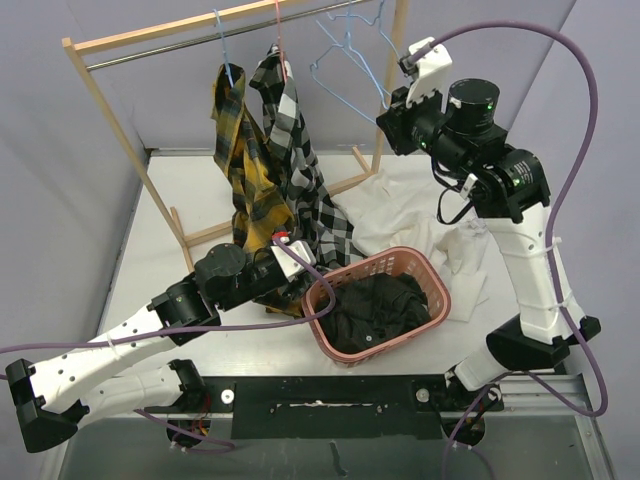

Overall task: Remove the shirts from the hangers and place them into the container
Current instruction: Place the hanger at the clothesline.

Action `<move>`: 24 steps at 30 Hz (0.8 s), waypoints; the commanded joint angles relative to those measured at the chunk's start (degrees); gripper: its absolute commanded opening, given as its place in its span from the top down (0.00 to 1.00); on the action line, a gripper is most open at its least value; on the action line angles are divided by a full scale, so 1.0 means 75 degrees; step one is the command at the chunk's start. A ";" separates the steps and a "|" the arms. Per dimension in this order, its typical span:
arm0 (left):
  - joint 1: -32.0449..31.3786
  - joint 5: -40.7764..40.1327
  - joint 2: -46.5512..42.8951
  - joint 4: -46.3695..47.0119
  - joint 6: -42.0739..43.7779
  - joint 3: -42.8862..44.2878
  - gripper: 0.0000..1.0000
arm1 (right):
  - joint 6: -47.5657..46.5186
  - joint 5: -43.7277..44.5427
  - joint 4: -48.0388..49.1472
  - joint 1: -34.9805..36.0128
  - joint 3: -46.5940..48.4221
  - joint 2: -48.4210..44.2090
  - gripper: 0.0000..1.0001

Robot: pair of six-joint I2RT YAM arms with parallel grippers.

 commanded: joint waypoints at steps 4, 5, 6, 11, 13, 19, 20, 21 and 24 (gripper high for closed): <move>-0.0047 0.0057 -0.0069 0.0422 -0.0038 0.0038 0.42 | -0.0241 -0.0355 0.0917 -0.0154 0.0878 0.0527 1.00; -0.0048 0.0052 -0.0071 0.0422 -0.0036 0.0034 0.43 | -0.0239 -0.0367 0.0982 -0.0159 0.0862 0.0539 1.00; -0.0047 0.0047 -0.0079 0.0422 -0.0036 0.0031 0.42 | -0.0235 -0.0370 0.1076 -0.0161 0.0812 0.0541 1.00; -0.0048 0.0058 -0.0099 0.0422 -0.0036 0.0025 0.42 | -0.0214 -0.0240 0.1397 -0.0162 0.0612 0.0405 1.00; -0.0048 0.0078 -0.0096 0.0422 -0.0046 0.0037 0.43 | -0.0207 -0.0185 0.1453 -0.0153 0.0573 0.0341 1.00; -0.0048 0.0067 -0.0107 0.0432 -0.0047 0.0026 0.42 | -0.0140 -0.0096 0.1642 -0.0154 0.0131 -0.0092 1.00; -0.0047 0.0080 -0.0097 0.0423 -0.0049 0.0034 0.42 | -0.0161 -0.0034 0.1686 -0.0158 0.0102 -0.0112 1.00; -0.0048 0.0098 -0.0091 0.0422 -0.0053 0.0035 0.42 | -0.0200 0.0005 0.1655 -0.0155 0.0148 -0.0067 1.00; -0.0048 0.0106 -0.0080 0.0410 -0.0059 0.0049 0.43 | -0.0331 0.0028 0.1414 -0.0192 0.0483 0.0270 1.00</move>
